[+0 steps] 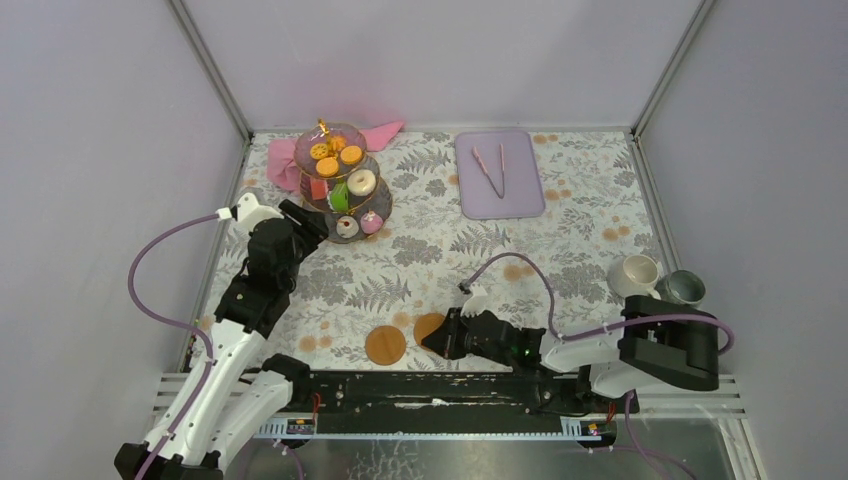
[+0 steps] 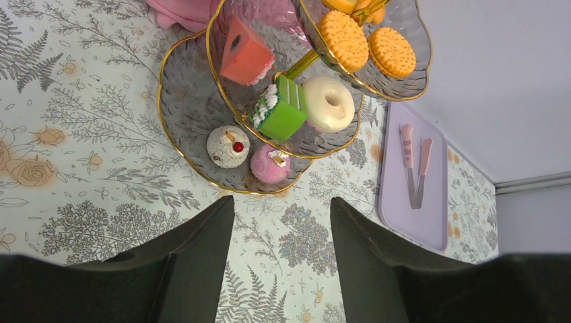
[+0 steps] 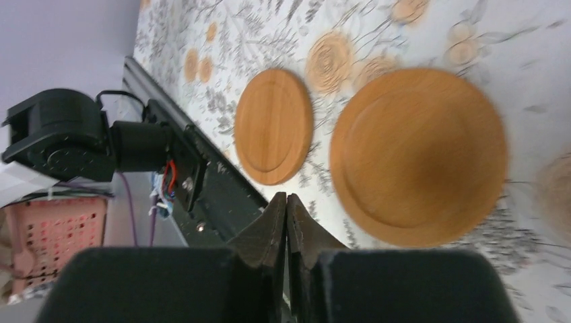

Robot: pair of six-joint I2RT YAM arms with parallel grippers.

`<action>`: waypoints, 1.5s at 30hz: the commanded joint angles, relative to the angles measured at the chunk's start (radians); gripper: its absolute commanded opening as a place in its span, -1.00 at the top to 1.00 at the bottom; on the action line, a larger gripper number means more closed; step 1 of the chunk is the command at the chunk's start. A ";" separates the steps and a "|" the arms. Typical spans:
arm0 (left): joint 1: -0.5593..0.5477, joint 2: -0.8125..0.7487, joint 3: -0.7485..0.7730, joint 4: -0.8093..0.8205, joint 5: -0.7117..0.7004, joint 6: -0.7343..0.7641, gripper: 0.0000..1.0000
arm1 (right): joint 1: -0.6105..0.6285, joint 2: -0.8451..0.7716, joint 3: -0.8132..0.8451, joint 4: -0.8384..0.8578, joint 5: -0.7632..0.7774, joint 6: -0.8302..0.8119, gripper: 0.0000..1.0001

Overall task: Serve the afternoon tea
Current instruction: Move the coaster to the center of the board.

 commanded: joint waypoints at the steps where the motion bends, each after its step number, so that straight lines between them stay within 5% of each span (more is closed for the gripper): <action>1: -0.008 -0.011 0.003 -0.010 0.013 0.006 -0.22 | 0.054 0.072 0.013 0.242 -0.016 0.100 0.83; 30: -0.025 -0.005 0.001 -0.001 -0.004 -0.012 -0.21 | 0.078 0.355 -0.034 0.474 0.023 0.201 0.84; 45: -0.042 0.001 -0.009 0.006 -0.021 -0.015 -0.20 | -0.015 0.498 -0.083 0.651 -0.012 0.212 0.85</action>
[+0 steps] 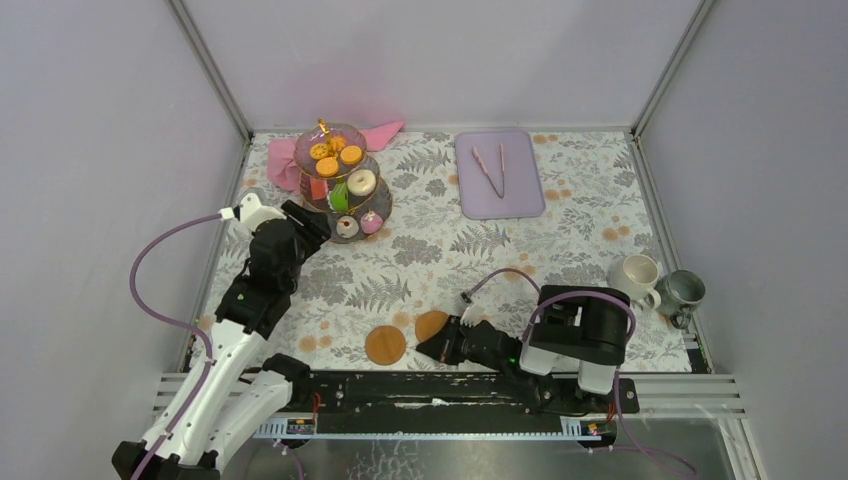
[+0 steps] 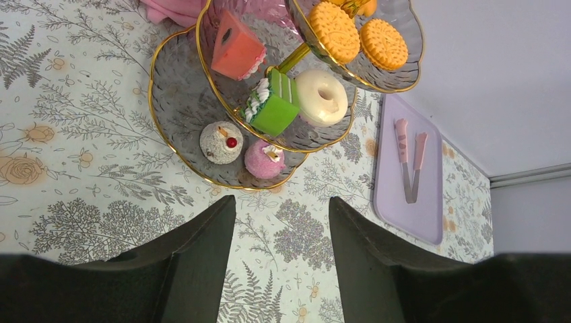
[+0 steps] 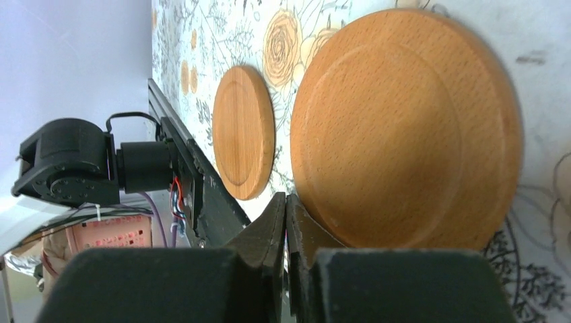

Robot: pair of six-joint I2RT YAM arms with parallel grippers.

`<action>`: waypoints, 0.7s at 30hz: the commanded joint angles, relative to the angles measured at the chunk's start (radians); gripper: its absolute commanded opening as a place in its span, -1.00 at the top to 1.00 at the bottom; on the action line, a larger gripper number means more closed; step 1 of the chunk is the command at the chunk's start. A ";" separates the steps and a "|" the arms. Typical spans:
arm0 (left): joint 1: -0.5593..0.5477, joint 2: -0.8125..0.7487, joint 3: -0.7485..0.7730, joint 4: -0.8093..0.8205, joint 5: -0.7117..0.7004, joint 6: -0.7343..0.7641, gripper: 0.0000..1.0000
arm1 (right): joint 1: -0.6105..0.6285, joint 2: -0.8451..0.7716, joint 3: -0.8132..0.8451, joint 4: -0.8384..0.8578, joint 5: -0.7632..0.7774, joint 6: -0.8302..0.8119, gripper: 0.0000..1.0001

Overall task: Serve the afternoon tea
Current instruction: Move the coaster to the center of the board.

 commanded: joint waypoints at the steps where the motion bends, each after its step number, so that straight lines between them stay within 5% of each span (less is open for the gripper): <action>1: -0.012 0.005 -0.010 0.006 -0.018 -0.006 -0.20 | -0.044 0.067 -0.013 0.110 0.001 0.003 0.85; 21: -0.025 0.018 0.011 0.006 -0.043 0.011 -0.20 | -0.405 0.095 0.029 0.067 -0.217 -0.149 0.86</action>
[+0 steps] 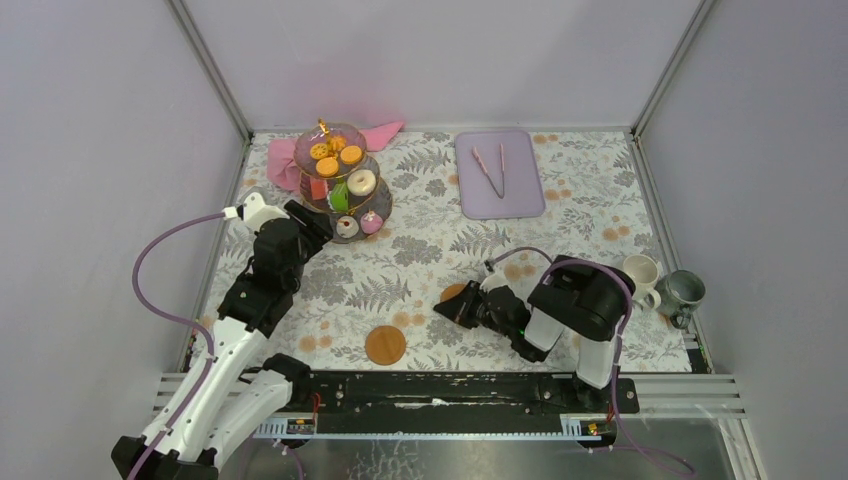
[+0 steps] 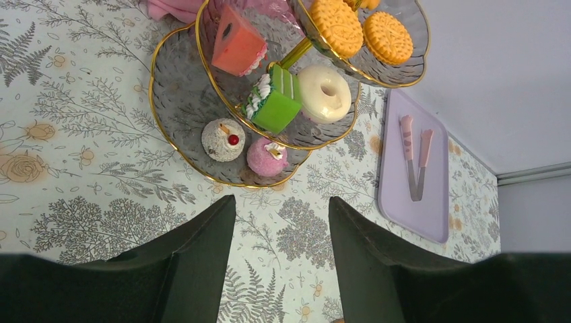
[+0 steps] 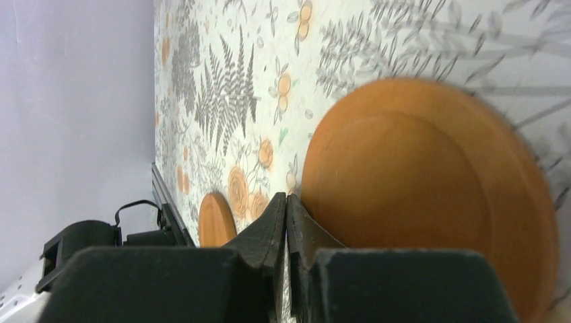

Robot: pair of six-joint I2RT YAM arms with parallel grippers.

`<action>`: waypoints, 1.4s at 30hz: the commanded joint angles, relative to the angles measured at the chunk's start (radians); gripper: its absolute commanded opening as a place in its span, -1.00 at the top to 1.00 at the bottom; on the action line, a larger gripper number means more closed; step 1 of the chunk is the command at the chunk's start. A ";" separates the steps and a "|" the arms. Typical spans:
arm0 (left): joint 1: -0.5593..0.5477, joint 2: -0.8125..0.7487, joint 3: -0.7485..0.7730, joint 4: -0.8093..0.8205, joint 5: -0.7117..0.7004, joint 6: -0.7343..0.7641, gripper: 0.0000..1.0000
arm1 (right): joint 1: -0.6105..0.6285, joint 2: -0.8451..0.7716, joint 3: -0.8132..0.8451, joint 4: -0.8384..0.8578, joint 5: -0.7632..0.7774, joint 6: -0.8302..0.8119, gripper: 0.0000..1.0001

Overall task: Serve the afternoon tea
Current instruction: Move the coaster to the center of the board.

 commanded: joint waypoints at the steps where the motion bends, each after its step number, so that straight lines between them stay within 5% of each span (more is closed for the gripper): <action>1: -0.007 0.003 0.012 0.006 -0.025 0.010 -0.20 | -0.088 0.030 0.037 -0.045 -0.087 -0.087 0.86; 14: -0.008 0.007 0.011 0.011 -0.033 0.006 -0.19 | -0.285 0.103 0.196 -0.168 -0.296 -0.227 0.85; 23: -0.010 0.002 0.018 0.008 -0.050 0.020 -0.20 | -0.280 -0.086 0.303 -0.410 -0.332 -0.348 0.64; 30: -0.010 0.014 0.030 0.009 -0.048 0.017 -0.20 | -0.202 -0.294 0.340 -0.591 -0.327 -0.406 0.39; 42: -0.010 0.020 0.056 0.009 -0.046 0.024 -0.20 | 0.147 -0.419 0.284 -0.589 -0.130 -0.318 0.43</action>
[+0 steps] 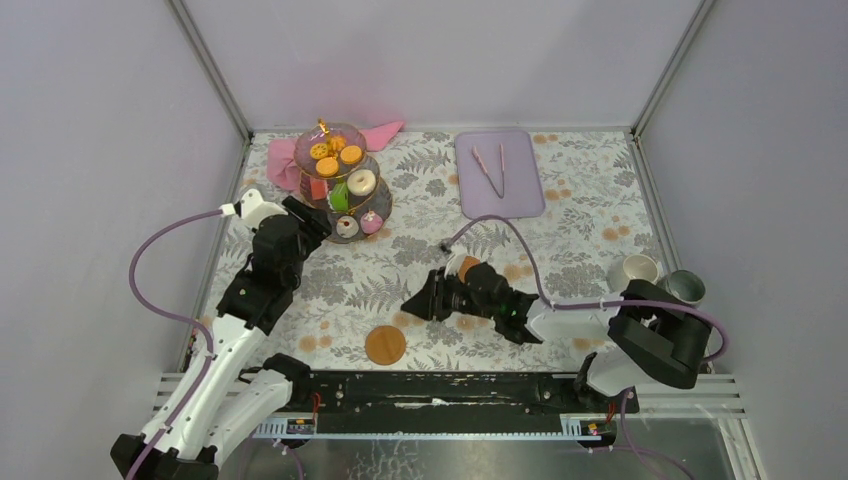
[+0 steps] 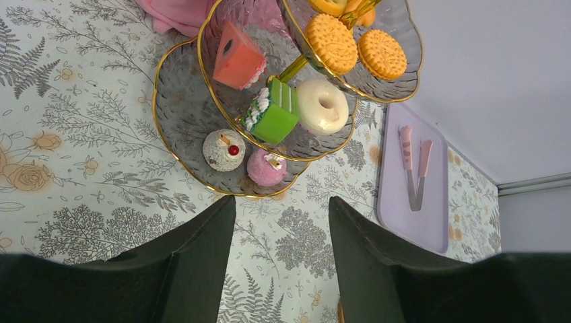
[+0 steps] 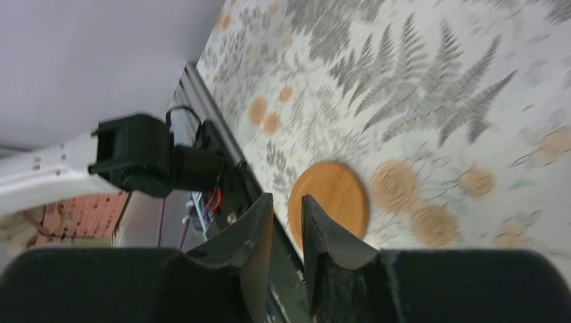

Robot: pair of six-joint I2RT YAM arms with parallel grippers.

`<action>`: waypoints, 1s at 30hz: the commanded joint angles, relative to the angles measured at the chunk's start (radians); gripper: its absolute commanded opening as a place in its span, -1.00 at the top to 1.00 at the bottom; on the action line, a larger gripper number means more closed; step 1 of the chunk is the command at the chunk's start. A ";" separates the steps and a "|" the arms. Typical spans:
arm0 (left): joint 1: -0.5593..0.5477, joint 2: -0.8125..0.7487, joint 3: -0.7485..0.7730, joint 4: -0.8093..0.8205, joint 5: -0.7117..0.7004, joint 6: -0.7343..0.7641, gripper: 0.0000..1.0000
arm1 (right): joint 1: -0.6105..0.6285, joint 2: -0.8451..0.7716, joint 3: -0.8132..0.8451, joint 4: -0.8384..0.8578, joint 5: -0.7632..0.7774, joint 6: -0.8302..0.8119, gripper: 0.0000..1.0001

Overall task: Serve the afternoon tea
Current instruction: Move the coaster to the center of the board.

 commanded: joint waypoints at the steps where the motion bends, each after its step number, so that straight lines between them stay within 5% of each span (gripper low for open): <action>1: -0.009 0.003 0.028 0.008 -0.014 0.014 -0.20 | 0.146 0.013 -0.008 0.048 0.110 0.042 0.45; 12: -0.009 0.012 0.032 0.007 -0.006 0.029 -0.20 | 0.341 0.287 0.064 0.260 0.179 0.154 0.54; 30: -0.009 0.019 0.030 0.016 0.003 0.028 -0.20 | 0.370 0.465 0.140 0.370 0.188 0.212 0.63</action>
